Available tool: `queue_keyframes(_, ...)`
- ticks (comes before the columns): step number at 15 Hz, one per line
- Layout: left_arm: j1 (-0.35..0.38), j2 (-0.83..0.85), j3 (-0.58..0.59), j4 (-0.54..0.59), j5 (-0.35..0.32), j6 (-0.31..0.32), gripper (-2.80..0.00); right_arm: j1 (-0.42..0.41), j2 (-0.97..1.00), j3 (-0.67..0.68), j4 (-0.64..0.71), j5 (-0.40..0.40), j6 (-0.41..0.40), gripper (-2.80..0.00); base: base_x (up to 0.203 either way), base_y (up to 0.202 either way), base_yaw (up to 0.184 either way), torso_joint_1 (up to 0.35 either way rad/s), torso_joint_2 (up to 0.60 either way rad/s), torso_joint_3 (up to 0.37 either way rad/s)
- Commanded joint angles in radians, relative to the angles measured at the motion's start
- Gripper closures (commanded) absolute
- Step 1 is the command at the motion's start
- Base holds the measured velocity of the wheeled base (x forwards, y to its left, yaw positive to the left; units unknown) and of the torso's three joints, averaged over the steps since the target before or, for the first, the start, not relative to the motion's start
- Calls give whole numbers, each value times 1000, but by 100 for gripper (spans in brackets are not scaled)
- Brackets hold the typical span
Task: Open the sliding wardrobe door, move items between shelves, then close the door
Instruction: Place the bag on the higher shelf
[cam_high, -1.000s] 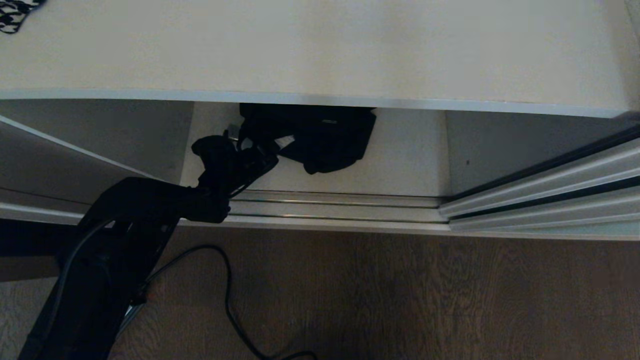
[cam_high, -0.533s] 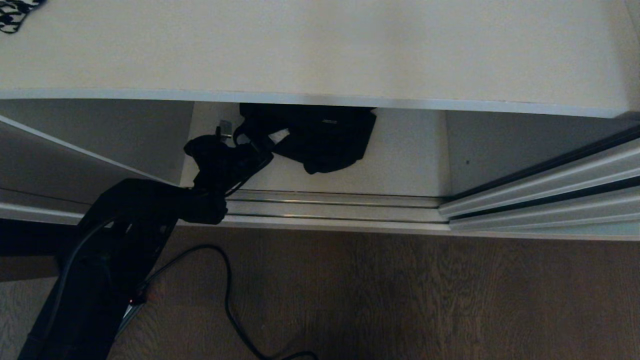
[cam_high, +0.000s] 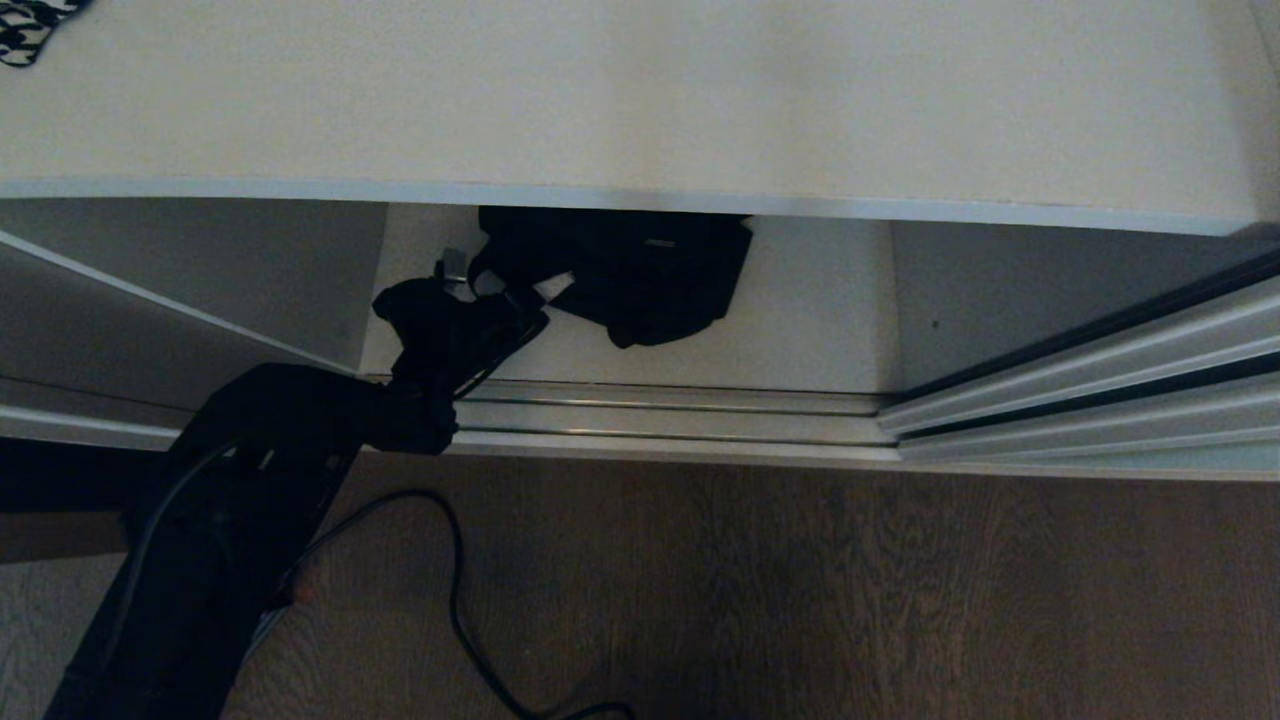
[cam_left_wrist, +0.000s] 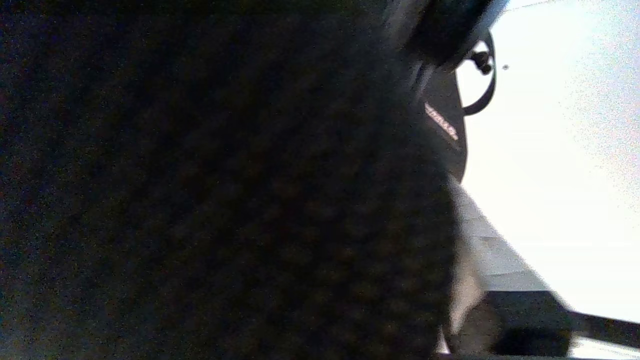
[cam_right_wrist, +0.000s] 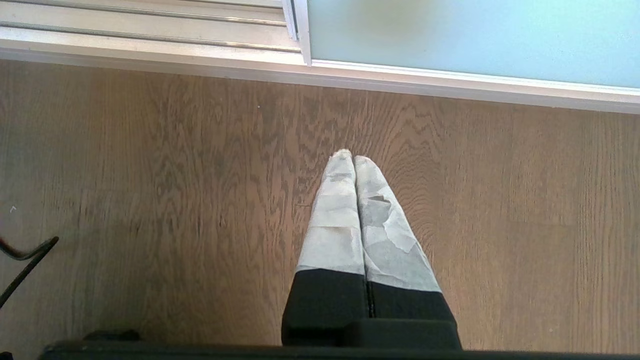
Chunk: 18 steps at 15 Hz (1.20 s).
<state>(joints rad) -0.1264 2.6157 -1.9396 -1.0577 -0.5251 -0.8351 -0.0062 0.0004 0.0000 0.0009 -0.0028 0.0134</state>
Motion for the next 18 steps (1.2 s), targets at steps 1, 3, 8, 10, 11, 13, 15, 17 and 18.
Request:
queue_keyframes(1,-1,9,-1,-9,-3,-2,0,0,-2,0,-1,0,0,0,0,0,0,0,0,0)
queue_keyframes(3,-1,17,-1,-12,-3,-2,0,0,-2,2,-1,0,0,0,0,0,0,0,0,0)
queue_keyframes(8,-1,20,0,-19,-7,-5,0,0,-2,1,-1,0,0,0,0,0,0,0,0,0)
queue_keyframes(10,-2,-3,10,-13,-2,-4,0,0,-2,1,0,0,0,0,0,0,0,0,0,0)
queue_keyframes(11,-2,-32,36,-6,0,-4,0,0,-2,2,1,0,0,0,0,0,0,0,0,0)
queue_keyframes(13,-1,-153,150,23,1,-2,0,0,-2,0,0,0,0,0,0,0,0,0,0,0)
queue_keyframes(15,-1,-258,282,62,2,3,0,0,-2,1,1,0,0,0,0,0,0,0,0,0)
queue_keyframes(17,-3,-328,395,77,3,19,0,0,-2,2,1,0,0,0,0,0,0,0,0,0)
queue_keyframes(18,-6,-366,456,80,2,31,0,0,-2,1,1,0,0,0,0,0,0,0,0,0)
